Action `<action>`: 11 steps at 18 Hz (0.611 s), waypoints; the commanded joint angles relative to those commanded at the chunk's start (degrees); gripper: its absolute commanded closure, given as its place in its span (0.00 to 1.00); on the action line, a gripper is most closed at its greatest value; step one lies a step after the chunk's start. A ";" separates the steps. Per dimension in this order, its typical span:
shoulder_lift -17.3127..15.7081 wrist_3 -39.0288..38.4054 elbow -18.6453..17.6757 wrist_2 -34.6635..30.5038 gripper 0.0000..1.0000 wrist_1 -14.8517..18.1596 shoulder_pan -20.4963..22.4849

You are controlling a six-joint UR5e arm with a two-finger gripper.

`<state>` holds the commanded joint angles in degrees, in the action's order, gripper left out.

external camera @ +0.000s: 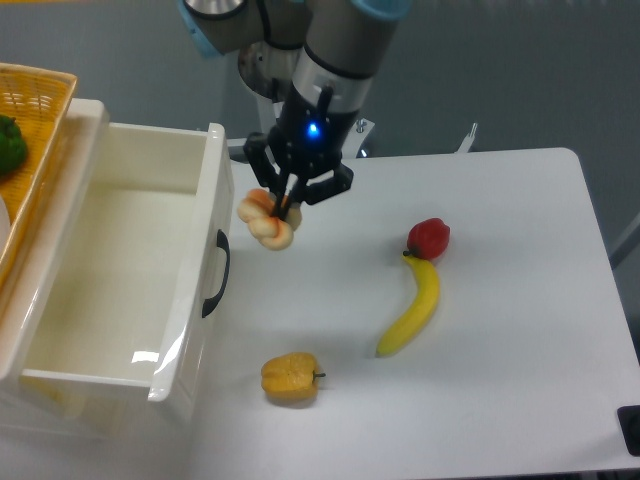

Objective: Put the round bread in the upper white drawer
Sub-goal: 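Carry the bread roll over and lower it into the white drawer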

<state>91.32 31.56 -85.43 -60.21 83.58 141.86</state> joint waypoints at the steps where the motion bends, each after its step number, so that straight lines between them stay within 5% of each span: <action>1: -0.35 -0.44 0.00 0.53 0.85 0.00 -0.61; 11: 0.87 -3.00 -0.44 1.15 0.85 -0.09 -8.52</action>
<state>92.19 28.57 -85.87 -59.06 83.50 133.33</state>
